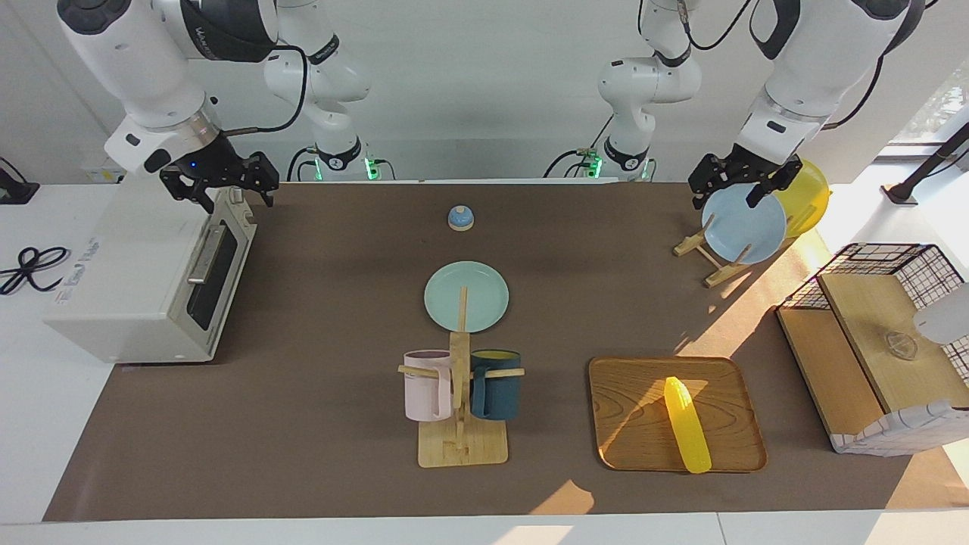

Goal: Put corn in oven
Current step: 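Reach the left gripper toward the yellow corn on the wooden tray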

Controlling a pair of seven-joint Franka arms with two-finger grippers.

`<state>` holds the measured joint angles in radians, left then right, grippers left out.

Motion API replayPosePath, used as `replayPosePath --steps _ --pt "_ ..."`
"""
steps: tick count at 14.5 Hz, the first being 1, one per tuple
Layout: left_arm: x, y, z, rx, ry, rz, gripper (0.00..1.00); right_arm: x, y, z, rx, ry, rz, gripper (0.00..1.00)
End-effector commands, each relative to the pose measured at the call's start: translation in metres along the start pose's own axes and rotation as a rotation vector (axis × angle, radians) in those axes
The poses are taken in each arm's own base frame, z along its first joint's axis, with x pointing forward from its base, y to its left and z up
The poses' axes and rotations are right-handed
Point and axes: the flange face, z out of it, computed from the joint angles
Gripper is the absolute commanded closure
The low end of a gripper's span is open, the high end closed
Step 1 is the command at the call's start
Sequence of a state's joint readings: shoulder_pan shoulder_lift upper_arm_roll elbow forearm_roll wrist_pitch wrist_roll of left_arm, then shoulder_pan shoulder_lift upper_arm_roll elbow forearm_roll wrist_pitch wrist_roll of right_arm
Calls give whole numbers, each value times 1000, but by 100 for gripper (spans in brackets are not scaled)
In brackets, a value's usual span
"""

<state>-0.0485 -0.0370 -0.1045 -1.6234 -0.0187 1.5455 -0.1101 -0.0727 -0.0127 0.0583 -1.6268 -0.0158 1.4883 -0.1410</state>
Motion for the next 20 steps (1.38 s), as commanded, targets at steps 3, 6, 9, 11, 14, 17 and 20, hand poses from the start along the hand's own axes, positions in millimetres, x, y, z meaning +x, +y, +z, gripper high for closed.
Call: replayPosePath --steps 3,6,9,11,14,17,20 --pt "4 3 -3 3 15 5 0 2 0 -2 10 11 11 0" --pt "3 3 -4 1 16 3 0 3 -1 -2 10 9 9 0" --pt "7 6 -6 -5 54 3 0 2 -1 -3 10 11 9 0" --pt "12 7 -8 -15 87 -2 0 2 -1 -2 12 9 9 0" --pt "18 7 -3 -22 111 -4 0 1 -1 0 17 6 10 0" --pt "36 9 13 -71 102 -14 0 -2 -1 11 13 25 14 0" --pt "65 9 48 -66 68 -14 0 -3 -1 13 13 23 6 0"
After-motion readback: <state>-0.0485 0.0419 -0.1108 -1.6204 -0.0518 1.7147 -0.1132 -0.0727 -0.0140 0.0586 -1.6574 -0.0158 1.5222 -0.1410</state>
